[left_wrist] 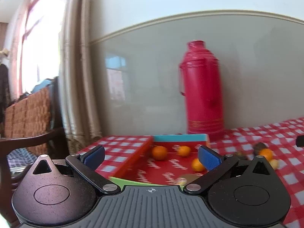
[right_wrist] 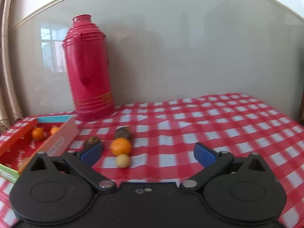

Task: Organize fruits
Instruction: 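Grasp the small yellow round fruit with the left tool, drop into box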

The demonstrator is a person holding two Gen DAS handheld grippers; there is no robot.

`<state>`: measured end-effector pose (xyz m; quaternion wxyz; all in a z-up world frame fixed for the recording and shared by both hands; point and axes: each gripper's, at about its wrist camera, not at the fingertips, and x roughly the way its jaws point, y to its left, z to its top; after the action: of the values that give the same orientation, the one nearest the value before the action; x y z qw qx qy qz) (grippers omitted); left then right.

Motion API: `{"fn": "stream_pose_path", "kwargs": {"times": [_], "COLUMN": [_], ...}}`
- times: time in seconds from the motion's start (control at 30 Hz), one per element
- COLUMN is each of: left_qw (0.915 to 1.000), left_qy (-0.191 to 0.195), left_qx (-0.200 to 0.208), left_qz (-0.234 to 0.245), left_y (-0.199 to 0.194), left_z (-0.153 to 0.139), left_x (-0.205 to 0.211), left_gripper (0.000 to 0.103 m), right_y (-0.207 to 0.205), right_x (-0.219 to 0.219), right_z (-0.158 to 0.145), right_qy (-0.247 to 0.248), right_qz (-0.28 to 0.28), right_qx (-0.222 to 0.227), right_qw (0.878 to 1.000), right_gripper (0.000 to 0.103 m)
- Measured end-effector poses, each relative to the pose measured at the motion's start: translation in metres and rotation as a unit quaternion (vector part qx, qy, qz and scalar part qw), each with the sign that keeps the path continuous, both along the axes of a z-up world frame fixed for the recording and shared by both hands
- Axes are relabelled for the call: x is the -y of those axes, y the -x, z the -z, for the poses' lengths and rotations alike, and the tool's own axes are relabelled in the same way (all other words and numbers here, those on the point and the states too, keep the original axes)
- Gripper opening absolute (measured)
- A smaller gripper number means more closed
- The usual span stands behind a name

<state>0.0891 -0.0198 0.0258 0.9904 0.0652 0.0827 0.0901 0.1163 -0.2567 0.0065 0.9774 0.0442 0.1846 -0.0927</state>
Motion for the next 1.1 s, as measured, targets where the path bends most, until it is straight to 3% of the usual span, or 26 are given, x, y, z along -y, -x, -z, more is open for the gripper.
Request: {"fn": "stream_pose_path", "kwargs": {"times": [0.1, 0.2, 0.53, 0.73, 1.03, 1.1], "left_qw": [0.9995, 0.9970, 0.9862, 0.9818, 0.9761, 0.9720], "left_qy": [0.000, 0.025, 0.017, 0.034, 0.031, 0.031], "left_qx": [-0.018, -0.040, -0.074, -0.100, -0.135, -0.154], "left_qz": [0.024, 0.061, 0.147, 0.157, 0.168, 0.174], "left_y": [-0.005, -0.010, -0.032, -0.052, -0.082, -0.088], "left_z": [0.000, 0.002, 0.023, 0.037, 0.045, 0.046], "left_x": [0.017, 0.031, 0.110, 0.146, 0.181, 0.186], "left_gripper": [0.103, 0.103, 0.103, 0.103, 0.102, 0.093], "right_y": [0.004, 0.005, 0.016, 0.020, 0.019, 0.018], "right_x": [0.008, 0.021, 0.075, 0.111, 0.151, 0.153], "right_z": [0.001, 0.004, 0.009, 0.013, 0.021, 0.022], "right_qy": [0.020, 0.028, 0.021, 0.016, -0.005, -0.002], "right_qz": [0.015, 0.023, 0.075, 0.116, 0.168, 0.170], "right_qx": [0.001, -0.007, -0.006, -0.012, -0.021, -0.021], "right_qw": [1.000, 0.999, 0.997, 0.993, 0.986, 0.985], "right_gripper": [0.098, 0.098, 0.098, 0.098, 0.098, 0.098]}}
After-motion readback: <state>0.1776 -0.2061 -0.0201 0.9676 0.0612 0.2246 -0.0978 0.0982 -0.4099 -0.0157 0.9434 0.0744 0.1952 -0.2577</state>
